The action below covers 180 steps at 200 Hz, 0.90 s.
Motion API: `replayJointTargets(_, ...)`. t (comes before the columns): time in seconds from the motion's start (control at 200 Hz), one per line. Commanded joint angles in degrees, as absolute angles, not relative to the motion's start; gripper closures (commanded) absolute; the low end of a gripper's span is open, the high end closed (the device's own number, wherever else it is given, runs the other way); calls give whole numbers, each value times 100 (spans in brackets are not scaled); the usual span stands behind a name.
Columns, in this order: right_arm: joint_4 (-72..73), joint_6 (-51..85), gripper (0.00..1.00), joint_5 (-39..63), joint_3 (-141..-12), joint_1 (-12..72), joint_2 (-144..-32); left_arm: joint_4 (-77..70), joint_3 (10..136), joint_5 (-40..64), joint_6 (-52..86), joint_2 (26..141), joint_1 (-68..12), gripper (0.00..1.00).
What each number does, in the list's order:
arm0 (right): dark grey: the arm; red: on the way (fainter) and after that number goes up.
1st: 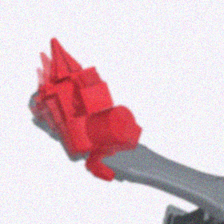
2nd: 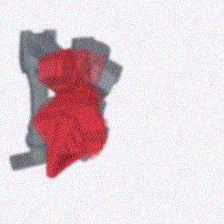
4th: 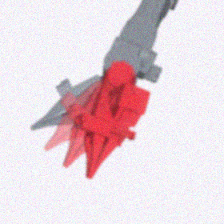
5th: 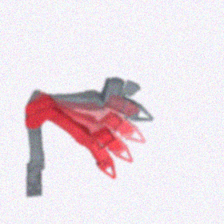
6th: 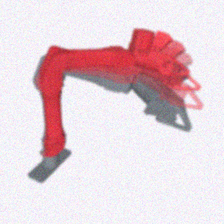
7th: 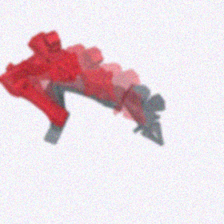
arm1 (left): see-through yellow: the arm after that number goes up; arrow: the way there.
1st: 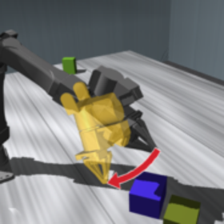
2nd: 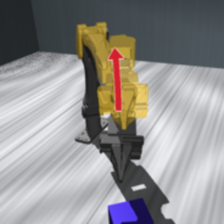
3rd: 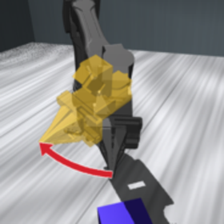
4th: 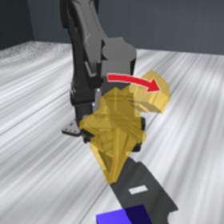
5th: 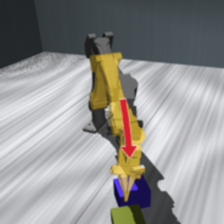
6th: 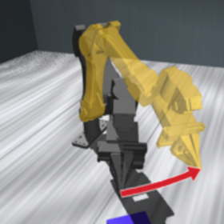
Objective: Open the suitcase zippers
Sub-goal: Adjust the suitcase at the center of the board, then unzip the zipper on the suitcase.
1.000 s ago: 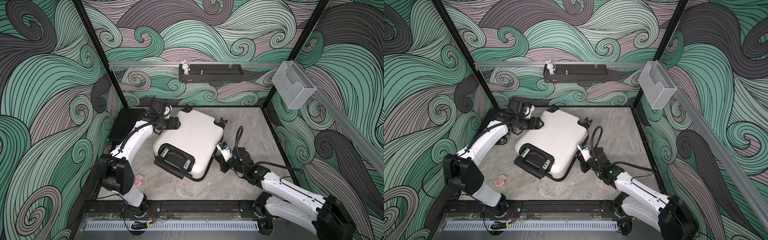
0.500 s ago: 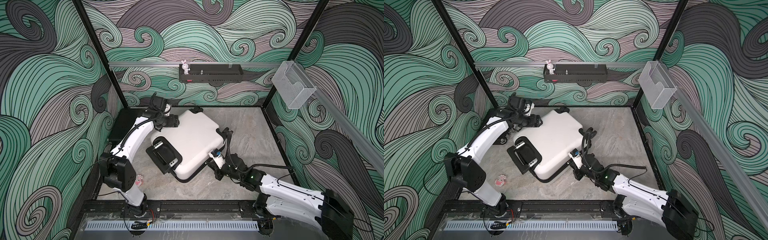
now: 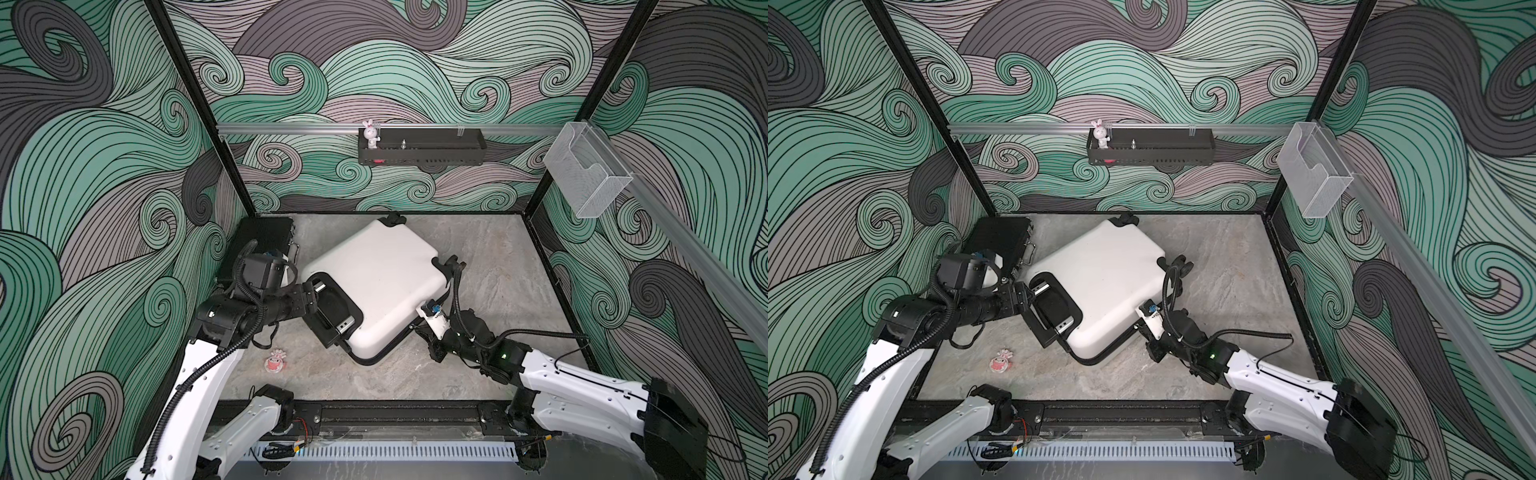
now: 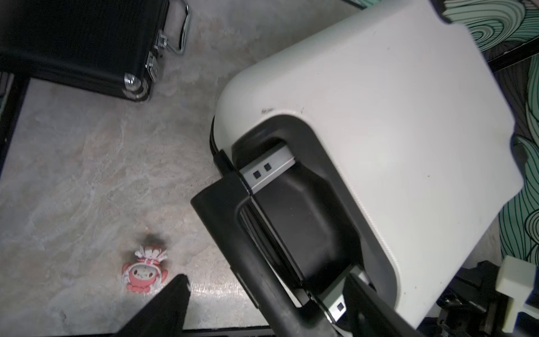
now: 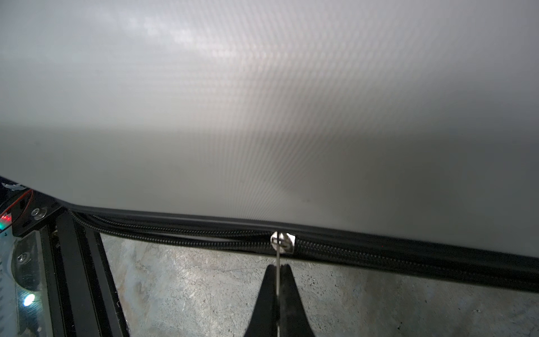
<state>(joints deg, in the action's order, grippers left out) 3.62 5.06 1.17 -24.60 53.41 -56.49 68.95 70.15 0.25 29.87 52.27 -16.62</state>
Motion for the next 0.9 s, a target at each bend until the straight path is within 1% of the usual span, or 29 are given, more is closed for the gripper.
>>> replayJointTargets(0.0, 334, 484, 100, 81, -2356, 5396, -5580, 6808, 6700, 331, 3512, 5239, -1649, 13)
replayJointTargets(0.32, 237, 457, 100, 55, -2337, 5392, -5431, 5626, 5904, 1270, 3829, 5254, -1648, 12)
replayJointTargets(0.53, 347, 544, 100, 243, -2290, 5411, -5419, 5014, 5849, 1569, 4007, 5393, -1650, 13)
replayJointTargets(0.746, 448, 619, 100, 263, -2271, 5517, -5445, 4564, 5962, 1769, 4012, 5775, -1679, 15)
replayJointTargets(0.896, 517, 624, 100, 258, -2287, 5572, -5519, 4541, 6035, 1793, 3890, 6016, -1701, 15)
